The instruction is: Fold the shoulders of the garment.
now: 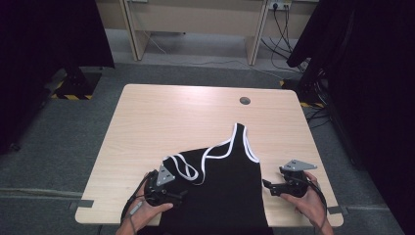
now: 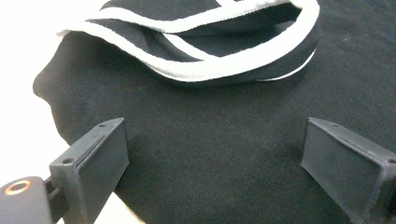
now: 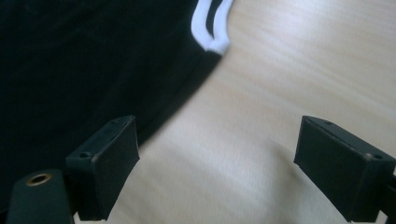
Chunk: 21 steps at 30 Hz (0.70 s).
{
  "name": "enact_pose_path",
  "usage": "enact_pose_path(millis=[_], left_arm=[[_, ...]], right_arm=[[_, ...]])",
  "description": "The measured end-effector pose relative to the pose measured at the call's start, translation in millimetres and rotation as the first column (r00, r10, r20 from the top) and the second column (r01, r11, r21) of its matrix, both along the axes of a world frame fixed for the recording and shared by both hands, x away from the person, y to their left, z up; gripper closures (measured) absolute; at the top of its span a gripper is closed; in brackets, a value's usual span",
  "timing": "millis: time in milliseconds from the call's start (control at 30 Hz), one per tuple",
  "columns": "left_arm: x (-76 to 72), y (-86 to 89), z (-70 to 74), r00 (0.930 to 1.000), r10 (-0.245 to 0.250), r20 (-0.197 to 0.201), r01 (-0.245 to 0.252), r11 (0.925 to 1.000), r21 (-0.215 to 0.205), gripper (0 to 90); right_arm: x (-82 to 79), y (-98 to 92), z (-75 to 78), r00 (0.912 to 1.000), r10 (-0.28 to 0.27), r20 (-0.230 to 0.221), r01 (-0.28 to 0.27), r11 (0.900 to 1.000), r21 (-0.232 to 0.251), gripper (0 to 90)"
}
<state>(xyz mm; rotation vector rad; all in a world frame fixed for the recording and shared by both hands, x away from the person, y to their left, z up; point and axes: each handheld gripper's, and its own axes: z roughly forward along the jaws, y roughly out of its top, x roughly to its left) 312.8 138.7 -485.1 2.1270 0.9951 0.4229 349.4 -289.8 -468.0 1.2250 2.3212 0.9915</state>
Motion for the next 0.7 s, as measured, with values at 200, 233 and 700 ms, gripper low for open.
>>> enact_pose_path(millis=[200,233,700], left_arm=[[0.0,-0.2,0.0,1.0000,-0.001,-0.001,0.001,1.0000,0.001,6.2],[0.0,-0.3,-0.1,1.0000,-0.001,-0.001,0.001,1.0000,0.001,6.2],[0.2,0.1,0.0,1.0000,-0.001,-0.003,0.001,1.0000,-0.001,6.5]], right_arm=[[16.6,9.4,8.6,0.9999,0.009,0.009,-0.009,0.999,0.040,13.9],[19.9,11.7,9.7,0.9999,0.010,0.009,-0.011,0.999,0.045,13.9],[70.6,34.4,18.1,0.9997,0.022,0.012,-0.022,0.999,0.038,17.4]])
